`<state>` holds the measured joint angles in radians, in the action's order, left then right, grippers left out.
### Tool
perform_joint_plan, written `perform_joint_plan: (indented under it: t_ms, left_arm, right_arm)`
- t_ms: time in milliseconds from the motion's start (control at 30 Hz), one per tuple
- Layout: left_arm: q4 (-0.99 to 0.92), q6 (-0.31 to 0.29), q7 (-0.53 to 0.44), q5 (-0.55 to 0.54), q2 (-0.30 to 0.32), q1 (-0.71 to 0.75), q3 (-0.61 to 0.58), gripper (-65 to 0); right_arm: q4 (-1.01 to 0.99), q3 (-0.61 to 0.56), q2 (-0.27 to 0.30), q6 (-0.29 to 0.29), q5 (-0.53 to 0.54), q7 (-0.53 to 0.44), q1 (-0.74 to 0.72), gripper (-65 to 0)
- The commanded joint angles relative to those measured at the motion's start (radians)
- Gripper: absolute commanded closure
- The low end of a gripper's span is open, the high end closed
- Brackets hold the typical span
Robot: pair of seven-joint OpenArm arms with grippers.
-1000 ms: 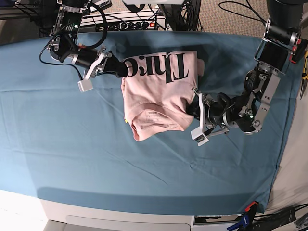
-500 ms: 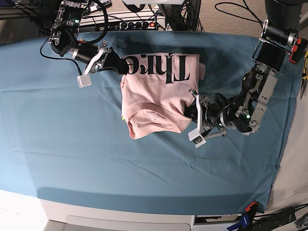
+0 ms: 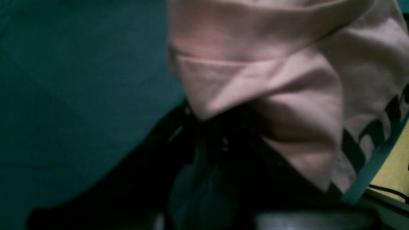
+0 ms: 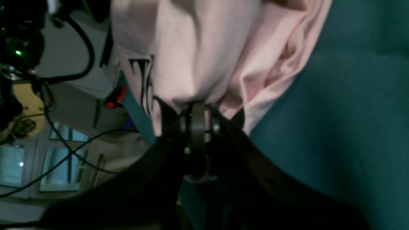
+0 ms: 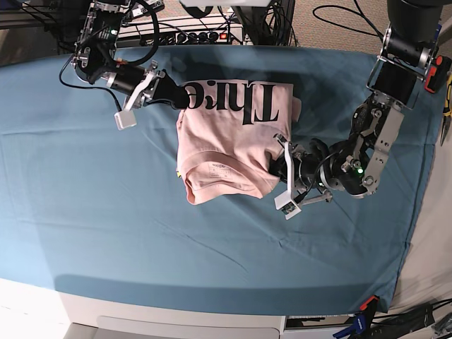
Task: Fold the T-shirt properly
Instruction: 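Open both grippers and pull them away from the shirt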
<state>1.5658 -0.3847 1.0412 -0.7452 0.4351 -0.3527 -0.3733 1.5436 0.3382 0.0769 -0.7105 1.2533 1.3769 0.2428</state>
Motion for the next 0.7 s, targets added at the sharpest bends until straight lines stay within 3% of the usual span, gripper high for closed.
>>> perform_joint_plan:
  t_ms: [0,100,167,267,433,567,667]
  left_arm:
    - [0.013,0.006,-0.035,0.020,0.006,-0.031,0.008,0.0]
    - [0.013,-0.012,-0.056,0.135,0.006,-0.039,0.008,0.0]
    - [0.013,-0.012,-0.055,0.188,0.008,-0.053,0.008,-10.0]
    - [0.013,-0.011,-0.055,0.243,0.019,-0.087,0.008,-18.7]
    - [0.013,0.011,-0.055,0.281,0.046,-0.156,0.008,-18.7]
    - [0.013,0.013,-0.054,0.314,0.076,-0.196,0.008,-18.7]
    - [0.013,0.061,-0.034,0.320,0.109,-0.211,0.008,-18.7]
  right_arm:
    - [0.002,-0.003,0.000,0.012,-0.014,0.019,-0.008,0.0]
    - [0.002,0.004,0.001,0.012,-0.033,0.019,-0.039,-0.4]
    - [0.002,0.024,0.001,0.012,-0.056,0.019,-0.060,-6.6]
    - [0.002,0.081,0.001,0.012,-0.062,0.019,-0.095,-7.6]
    - [0.002,0.213,0.014,0.012,-0.060,0.019,-0.142,-7.6]
    - [0.002,0.278,0.082,0.012,-0.040,0.019,-0.146,-7.6]
    - [0.002,0.327,0.147,0.012,-0.038,0.019,-0.145,-7.6]
